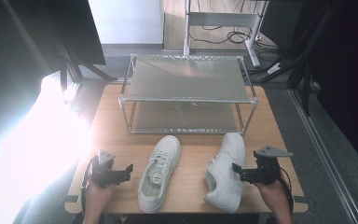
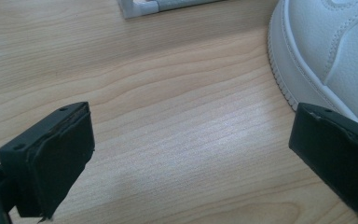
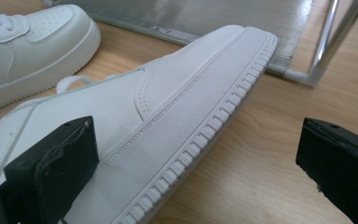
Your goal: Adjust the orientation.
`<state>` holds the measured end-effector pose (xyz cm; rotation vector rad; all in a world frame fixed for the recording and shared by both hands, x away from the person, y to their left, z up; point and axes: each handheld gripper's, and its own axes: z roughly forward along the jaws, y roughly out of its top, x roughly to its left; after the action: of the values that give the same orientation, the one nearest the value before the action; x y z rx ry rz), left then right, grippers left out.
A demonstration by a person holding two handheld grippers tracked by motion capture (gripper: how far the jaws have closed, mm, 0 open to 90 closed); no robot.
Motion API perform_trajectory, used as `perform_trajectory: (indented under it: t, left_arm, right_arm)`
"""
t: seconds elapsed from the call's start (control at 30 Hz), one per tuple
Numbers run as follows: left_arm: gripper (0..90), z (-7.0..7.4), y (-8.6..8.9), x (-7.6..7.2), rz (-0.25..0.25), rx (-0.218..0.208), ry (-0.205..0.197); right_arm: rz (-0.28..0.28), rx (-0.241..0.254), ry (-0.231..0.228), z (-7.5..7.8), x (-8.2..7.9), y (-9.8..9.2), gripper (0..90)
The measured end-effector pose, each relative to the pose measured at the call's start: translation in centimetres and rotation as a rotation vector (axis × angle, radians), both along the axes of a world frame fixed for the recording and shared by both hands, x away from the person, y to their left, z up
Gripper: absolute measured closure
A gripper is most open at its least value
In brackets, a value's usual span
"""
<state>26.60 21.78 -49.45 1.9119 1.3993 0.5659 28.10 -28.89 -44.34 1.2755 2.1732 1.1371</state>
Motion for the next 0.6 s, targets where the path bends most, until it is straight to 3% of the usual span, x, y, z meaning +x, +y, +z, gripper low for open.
perform_trajectory:
  t: [0.33,0.6]
  left_arm:
    - [0.0,0.0,-0.1,0.0,-0.002,0.01,0.006]
    - [0.0,-0.1,-0.3,0.1,-0.005,0.012,0.01]
  right_arm:
    - [-0.045,-0.015,-0.001,0.2,-0.8,-2.2,0.0]
    - [-0.124,-0.043,0.023,-0.8,-1.8,-5.3,0.0]
